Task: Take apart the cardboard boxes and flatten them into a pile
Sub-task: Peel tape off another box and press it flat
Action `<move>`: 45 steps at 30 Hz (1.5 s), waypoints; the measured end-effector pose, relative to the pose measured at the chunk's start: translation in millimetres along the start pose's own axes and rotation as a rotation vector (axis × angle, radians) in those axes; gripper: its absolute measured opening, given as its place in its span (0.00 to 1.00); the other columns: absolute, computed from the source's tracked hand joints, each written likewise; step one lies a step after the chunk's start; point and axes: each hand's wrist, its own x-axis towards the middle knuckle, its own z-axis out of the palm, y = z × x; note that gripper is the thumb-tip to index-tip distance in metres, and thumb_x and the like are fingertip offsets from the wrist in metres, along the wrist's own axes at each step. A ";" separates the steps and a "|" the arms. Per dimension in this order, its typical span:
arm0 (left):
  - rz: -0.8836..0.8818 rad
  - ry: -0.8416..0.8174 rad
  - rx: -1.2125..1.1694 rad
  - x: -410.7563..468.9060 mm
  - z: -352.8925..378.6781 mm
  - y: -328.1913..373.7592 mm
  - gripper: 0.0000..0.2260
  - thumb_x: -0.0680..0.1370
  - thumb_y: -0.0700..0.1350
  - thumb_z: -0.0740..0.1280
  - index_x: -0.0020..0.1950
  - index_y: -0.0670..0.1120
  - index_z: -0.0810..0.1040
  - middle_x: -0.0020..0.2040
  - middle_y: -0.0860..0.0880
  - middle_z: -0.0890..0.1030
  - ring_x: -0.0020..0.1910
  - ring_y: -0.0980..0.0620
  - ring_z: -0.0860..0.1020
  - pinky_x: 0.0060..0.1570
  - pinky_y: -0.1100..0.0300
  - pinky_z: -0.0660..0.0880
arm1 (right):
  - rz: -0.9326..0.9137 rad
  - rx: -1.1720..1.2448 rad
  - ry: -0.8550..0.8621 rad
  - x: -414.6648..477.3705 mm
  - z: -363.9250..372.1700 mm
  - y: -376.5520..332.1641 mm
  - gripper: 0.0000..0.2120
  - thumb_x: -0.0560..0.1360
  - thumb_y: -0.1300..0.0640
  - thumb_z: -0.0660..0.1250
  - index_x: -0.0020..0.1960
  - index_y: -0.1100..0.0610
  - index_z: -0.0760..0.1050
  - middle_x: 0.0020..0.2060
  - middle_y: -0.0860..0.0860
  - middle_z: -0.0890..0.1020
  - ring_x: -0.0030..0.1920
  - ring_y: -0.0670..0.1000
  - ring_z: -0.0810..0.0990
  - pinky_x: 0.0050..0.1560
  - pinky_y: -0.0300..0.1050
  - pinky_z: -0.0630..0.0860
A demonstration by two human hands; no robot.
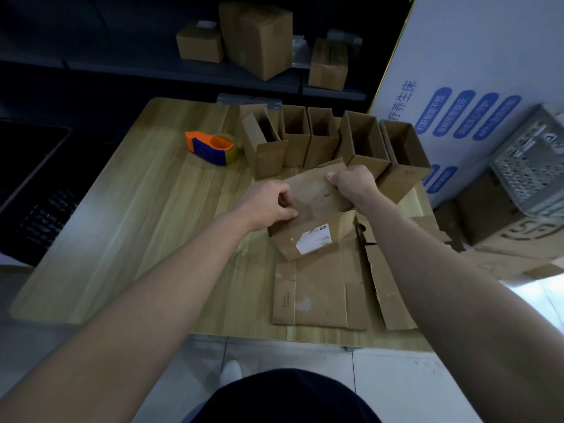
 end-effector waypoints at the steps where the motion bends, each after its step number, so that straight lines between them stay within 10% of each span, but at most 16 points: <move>1: -0.001 0.014 0.001 0.1 1.4 -0.5 0.05 0.72 0.46 0.73 0.42 0.48 0.78 0.43 0.53 0.77 0.44 0.54 0.75 0.37 0.61 0.69 | 0.002 0.008 -0.004 -0.3 0.2 -0.1 0.17 0.76 0.50 0.67 0.58 0.61 0.74 0.51 0.57 0.80 0.49 0.57 0.81 0.51 0.51 0.80; 11: -0.017 0.119 -0.130 -3.5 13.2 -13.9 0.15 0.76 0.40 0.67 0.63 0.44 0.75 0.55 0.49 0.74 0.53 0.55 0.72 0.53 0.64 0.69 | 0.001 0.026 0.031 -5.6 0.7 1.5 0.18 0.77 0.51 0.67 0.61 0.61 0.74 0.53 0.56 0.80 0.50 0.56 0.78 0.45 0.46 0.74; 25: -0.050 0.122 -0.129 -1.4 20.0 -16.3 0.04 0.77 0.36 0.65 0.48 0.42 0.79 0.49 0.49 0.74 0.50 0.50 0.74 0.53 0.55 0.73 | -0.031 -0.098 0.028 -8.8 0.4 -2.0 0.20 0.78 0.50 0.65 0.61 0.65 0.74 0.53 0.59 0.80 0.53 0.58 0.80 0.57 0.53 0.78; 33: -0.025 0.148 -0.323 -7.6 14.1 -30.0 0.11 0.76 0.34 0.66 0.57 0.43 0.79 0.51 0.51 0.73 0.46 0.56 0.72 0.44 0.72 0.66 | -0.064 -0.067 0.029 -5.6 8.9 -7.0 0.15 0.78 0.51 0.66 0.56 0.61 0.74 0.48 0.55 0.78 0.46 0.53 0.77 0.46 0.45 0.75; 45: 0.034 0.133 -0.184 0.9 20.7 -24.4 0.04 0.77 0.37 0.66 0.44 0.44 0.79 0.47 0.52 0.73 0.48 0.53 0.73 0.53 0.55 0.71 | -0.051 -0.071 0.006 -3.2 5.1 -2.7 0.16 0.78 0.50 0.65 0.59 0.61 0.73 0.50 0.56 0.79 0.44 0.53 0.78 0.37 0.43 0.76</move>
